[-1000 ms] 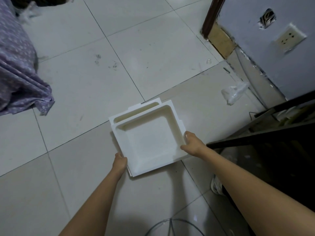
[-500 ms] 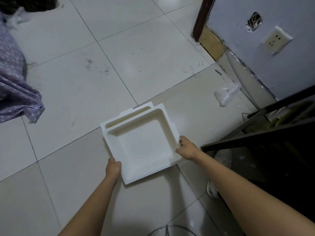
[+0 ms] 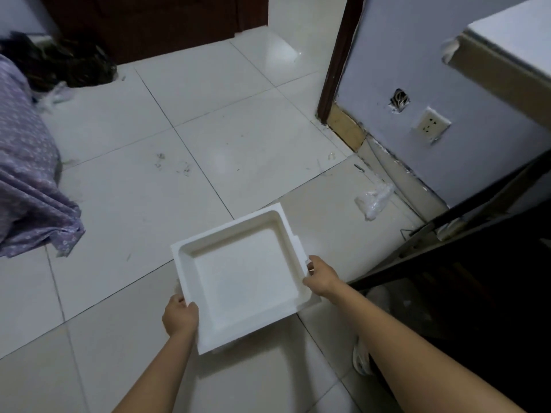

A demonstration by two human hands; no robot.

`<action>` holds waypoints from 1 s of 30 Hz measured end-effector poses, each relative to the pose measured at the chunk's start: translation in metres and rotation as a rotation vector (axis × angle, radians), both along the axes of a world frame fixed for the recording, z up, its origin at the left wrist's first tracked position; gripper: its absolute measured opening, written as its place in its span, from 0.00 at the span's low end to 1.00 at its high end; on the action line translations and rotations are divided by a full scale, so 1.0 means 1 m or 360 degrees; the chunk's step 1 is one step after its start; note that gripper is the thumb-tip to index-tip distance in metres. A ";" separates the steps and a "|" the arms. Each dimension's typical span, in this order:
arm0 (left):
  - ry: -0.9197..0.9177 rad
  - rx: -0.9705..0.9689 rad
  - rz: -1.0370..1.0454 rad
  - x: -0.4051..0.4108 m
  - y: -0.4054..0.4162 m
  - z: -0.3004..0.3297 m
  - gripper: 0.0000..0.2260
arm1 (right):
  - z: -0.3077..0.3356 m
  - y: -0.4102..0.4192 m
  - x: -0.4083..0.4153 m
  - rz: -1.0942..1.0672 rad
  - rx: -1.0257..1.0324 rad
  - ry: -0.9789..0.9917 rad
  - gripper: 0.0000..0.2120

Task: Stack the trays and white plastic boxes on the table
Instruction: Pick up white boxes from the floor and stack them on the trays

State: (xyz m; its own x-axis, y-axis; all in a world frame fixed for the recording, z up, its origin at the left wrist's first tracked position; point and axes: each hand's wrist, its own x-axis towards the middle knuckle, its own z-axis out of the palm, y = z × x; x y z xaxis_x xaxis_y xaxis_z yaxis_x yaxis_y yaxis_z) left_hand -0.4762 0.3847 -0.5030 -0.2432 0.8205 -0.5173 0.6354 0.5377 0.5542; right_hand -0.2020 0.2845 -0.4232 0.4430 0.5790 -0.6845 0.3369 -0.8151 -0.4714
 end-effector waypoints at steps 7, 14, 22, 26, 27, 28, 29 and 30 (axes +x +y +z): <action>-0.0038 0.0392 0.0055 0.006 0.033 0.078 0.11 | 0.085 0.027 -0.002 -0.0019 0.0320 -0.0124 0.21; -0.0080 0.0662 -0.0001 0.016 0.073 0.182 0.13 | 0.174 0.039 0.002 -0.0081 0.0616 -0.0123 0.25; -0.0155 0.0905 -0.0124 0.030 0.105 0.314 0.13 | 0.296 0.038 0.016 -0.0201 0.0914 -0.0011 0.26; -0.0108 0.1059 -0.0287 0.044 0.122 0.405 0.11 | 0.363 0.032 0.022 -0.0284 0.1127 0.0088 0.26; -0.0067 0.1093 -0.0341 0.048 0.126 0.430 0.10 | 0.380 0.029 0.024 -0.0305 0.1175 0.0107 0.25; -0.0028 0.1119 -0.0386 0.052 0.129 0.455 0.10 | 0.396 0.026 0.025 -0.0335 0.1224 0.0121 0.24; -0.0008 0.1141 -0.0413 0.057 0.130 0.480 0.09 | 0.413 0.022 0.027 -0.0368 0.1277 0.0126 0.23; -0.0013 0.1150 -0.0427 0.064 0.129 0.502 0.09 | 0.429 0.018 0.029 -0.0399 0.1335 0.0123 0.21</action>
